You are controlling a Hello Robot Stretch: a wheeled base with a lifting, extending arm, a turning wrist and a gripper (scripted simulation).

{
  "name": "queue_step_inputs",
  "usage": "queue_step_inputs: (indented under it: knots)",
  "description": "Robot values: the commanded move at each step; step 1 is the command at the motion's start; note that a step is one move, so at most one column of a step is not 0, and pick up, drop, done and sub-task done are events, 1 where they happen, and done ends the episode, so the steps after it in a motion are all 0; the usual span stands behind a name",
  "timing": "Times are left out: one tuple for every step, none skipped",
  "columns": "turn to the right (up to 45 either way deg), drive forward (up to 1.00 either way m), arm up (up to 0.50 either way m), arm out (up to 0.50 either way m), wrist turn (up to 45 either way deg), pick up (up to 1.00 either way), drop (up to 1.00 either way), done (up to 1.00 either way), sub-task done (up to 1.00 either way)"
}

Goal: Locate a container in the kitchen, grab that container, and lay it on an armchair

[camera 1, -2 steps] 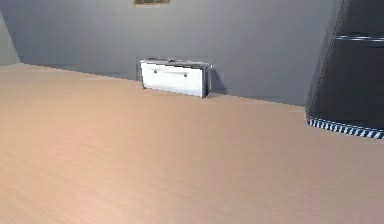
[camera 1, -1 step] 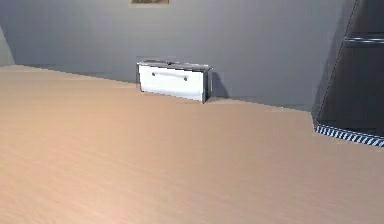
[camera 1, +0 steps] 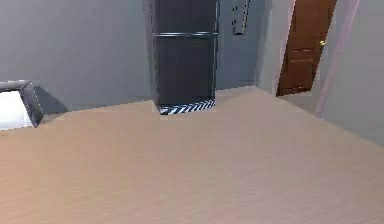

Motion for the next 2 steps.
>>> queue_step_inputs:
  knots:
    - [39.0, 0.0, 0.0, 0.0, 0.0, 0.0, 0.0, 0.0, 0.0]
    - [0.0, 0.1, 0.0, 0.0, 0.0, 0.0, 0.0, 0.0, 0.0]
